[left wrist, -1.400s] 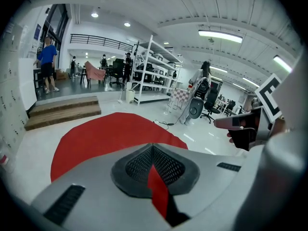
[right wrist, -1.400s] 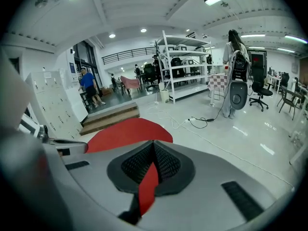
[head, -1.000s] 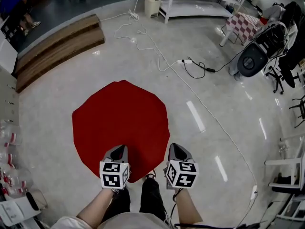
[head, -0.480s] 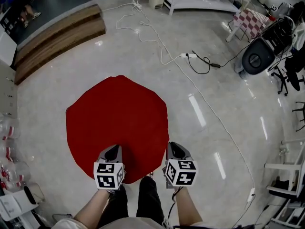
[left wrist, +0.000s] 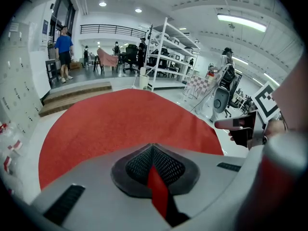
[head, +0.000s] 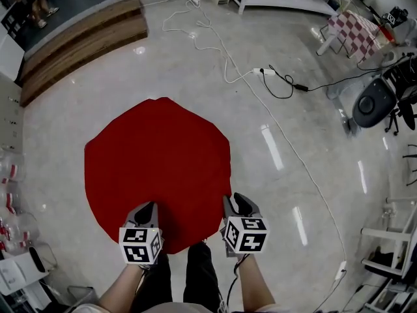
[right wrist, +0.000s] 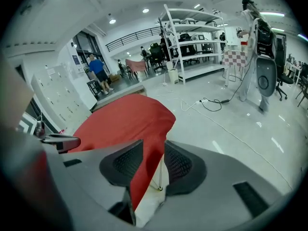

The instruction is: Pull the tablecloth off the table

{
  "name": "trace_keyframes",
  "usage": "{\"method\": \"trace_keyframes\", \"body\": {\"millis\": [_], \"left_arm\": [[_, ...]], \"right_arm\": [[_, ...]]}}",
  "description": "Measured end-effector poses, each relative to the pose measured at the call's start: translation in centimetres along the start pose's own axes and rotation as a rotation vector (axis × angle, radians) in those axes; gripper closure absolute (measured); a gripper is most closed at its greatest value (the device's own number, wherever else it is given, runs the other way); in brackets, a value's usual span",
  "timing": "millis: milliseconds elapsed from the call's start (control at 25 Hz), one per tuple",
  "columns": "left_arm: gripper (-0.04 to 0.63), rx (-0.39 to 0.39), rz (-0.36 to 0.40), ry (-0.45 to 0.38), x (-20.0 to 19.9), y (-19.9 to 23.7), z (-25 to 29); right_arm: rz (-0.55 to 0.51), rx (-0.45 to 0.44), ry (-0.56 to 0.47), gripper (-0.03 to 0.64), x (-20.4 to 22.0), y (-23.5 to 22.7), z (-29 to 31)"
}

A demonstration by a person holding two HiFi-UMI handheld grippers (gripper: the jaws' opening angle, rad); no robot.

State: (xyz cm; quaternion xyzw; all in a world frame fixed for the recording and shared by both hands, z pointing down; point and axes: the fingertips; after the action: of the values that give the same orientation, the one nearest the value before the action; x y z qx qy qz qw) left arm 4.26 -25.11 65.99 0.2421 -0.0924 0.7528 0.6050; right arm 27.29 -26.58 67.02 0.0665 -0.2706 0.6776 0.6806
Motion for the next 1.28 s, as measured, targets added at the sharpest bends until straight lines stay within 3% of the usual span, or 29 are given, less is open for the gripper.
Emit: {"method": "trace_keyframes", "body": {"millis": [320, 560, 840, 1080, 1280], "left_arm": [[0.578, -0.028, -0.025, -0.008, -0.1, 1.2, -0.8], [0.578, -0.052, -0.055, -0.013, -0.1, 1.9, -0.9], [0.578, -0.077, -0.088, -0.016, 0.3, 2.7, -1.2], [0.578, -0.085, -0.108, -0.023, 0.8, 2.8, -1.5], [0.578, -0.089, -0.122, -0.025, 1.5, 3.1, -2.1]], "right_arm": [[0.007, -0.082, 0.05, 0.371, -0.3, 0.4, 2.3], [0.01, -0.12, 0.083, 0.365, -0.5, 0.3, 3.6], [0.003, -0.131, 0.113, 0.444, -0.2, 0.7, 4.1], [-0.1, -0.021, 0.1, 0.524, -0.5, 1.2, 3.9], [-0.107, -0.006, 0.085, 0.577, -0.8, 1.4, 3.3]]}}
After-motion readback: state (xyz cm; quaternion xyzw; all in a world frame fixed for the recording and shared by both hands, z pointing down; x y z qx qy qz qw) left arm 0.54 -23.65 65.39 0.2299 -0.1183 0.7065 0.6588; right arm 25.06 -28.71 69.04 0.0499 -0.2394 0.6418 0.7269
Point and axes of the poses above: the fingertips, and each gripper's own axes: z forward along the fingers, y to its left, x out of its underside, and after that the axes turned 10 degrees about y, right-handed
